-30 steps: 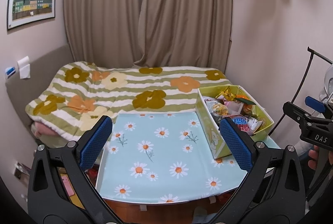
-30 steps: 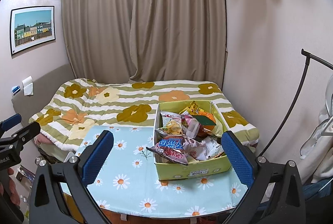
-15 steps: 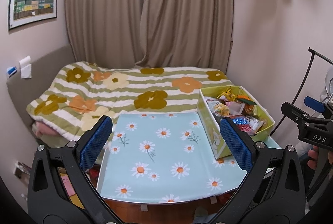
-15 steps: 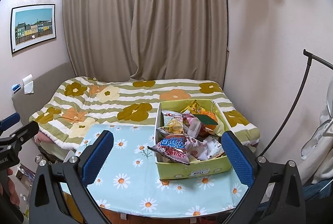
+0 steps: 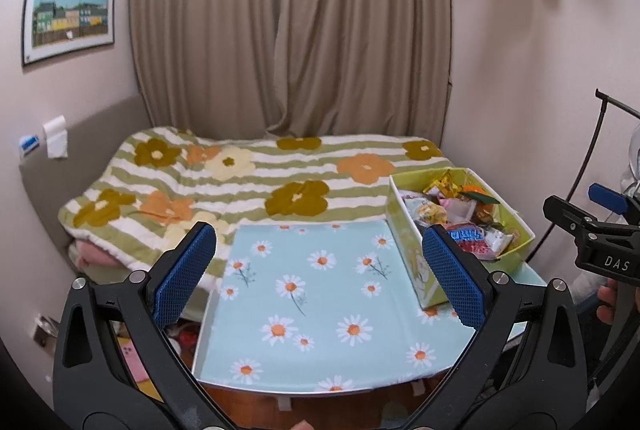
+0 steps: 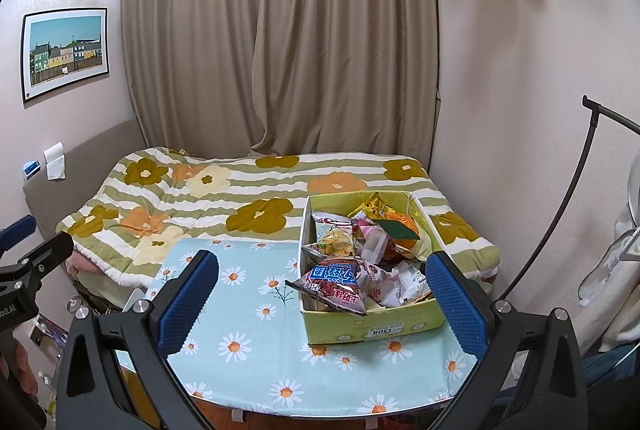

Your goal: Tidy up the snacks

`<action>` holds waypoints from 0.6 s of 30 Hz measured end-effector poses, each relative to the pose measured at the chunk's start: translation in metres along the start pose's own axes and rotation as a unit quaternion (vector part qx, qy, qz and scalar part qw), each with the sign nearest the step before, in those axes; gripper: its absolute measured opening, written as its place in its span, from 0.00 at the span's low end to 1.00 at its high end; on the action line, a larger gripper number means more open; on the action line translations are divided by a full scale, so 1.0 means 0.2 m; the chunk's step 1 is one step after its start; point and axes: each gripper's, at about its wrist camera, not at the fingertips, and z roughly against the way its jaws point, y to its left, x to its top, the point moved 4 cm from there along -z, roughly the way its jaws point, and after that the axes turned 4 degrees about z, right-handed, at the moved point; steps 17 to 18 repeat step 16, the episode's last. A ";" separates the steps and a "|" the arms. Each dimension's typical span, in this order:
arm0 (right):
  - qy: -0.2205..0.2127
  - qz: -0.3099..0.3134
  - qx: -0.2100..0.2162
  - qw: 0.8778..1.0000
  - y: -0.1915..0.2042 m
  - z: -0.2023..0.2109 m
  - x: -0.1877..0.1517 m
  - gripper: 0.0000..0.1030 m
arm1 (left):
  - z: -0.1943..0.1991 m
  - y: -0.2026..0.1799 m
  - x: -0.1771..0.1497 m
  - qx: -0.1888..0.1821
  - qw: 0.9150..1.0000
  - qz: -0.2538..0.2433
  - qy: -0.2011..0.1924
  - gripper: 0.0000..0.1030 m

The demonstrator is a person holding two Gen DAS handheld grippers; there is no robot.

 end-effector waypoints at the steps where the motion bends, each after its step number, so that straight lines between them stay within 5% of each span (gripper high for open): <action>1: 0.000 0.000 0.000 1.000 0.00 0.00 0.00 1.00 | 0.00 0.00 0.00 0.001 1.000 0.001 -0.002 1.00; 18: 0.003 0.004 0.005 1.000 0.05 0.00 0.00 1.00 | 0.01 0.00 -0.02 0.015 1.000 0.010 -0.011 1.00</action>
